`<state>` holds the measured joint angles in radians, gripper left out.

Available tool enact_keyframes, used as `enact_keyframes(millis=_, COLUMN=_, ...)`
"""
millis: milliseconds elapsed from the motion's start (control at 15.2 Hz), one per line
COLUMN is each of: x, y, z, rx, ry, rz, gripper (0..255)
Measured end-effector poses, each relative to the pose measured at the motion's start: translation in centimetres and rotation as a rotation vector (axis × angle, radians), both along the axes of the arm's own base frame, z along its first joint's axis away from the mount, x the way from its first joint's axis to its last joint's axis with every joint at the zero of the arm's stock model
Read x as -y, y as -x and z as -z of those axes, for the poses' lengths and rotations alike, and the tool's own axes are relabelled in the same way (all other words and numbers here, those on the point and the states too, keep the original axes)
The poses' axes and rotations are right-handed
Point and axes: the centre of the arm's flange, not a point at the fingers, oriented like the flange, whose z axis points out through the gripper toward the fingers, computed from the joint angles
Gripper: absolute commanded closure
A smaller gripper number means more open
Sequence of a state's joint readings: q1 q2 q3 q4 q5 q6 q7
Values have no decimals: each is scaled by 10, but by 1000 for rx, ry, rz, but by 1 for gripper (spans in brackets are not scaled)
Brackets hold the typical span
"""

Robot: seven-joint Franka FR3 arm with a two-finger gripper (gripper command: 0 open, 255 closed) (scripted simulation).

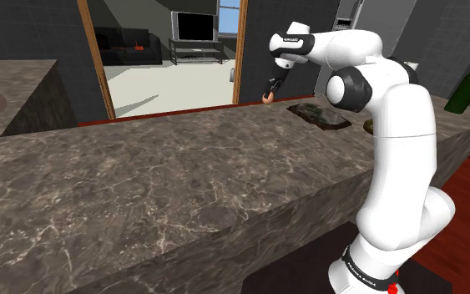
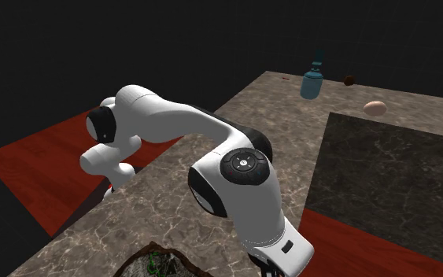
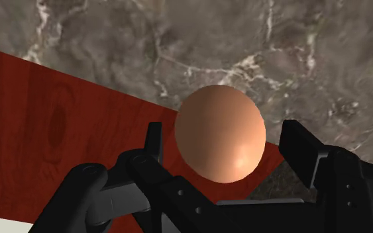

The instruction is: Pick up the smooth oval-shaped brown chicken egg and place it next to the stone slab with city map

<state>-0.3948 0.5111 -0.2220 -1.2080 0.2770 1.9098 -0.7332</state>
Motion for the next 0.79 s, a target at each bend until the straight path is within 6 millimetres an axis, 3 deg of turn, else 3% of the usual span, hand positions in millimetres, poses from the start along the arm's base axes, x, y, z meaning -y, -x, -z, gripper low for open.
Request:
enact_keyframes(millis=330, x=0, y=0, z=0, rx=0, ry=0, rz=0, gripper=0)
enact_keyframes(millis=594, x=-1, y=8, z=-37, rx=0, ry=0, rz=0, gripper=0)
enact_keyframes(millis=792, x=1, y=12, z=-47, rx=1, ry=0, rz=0, gripper=0)
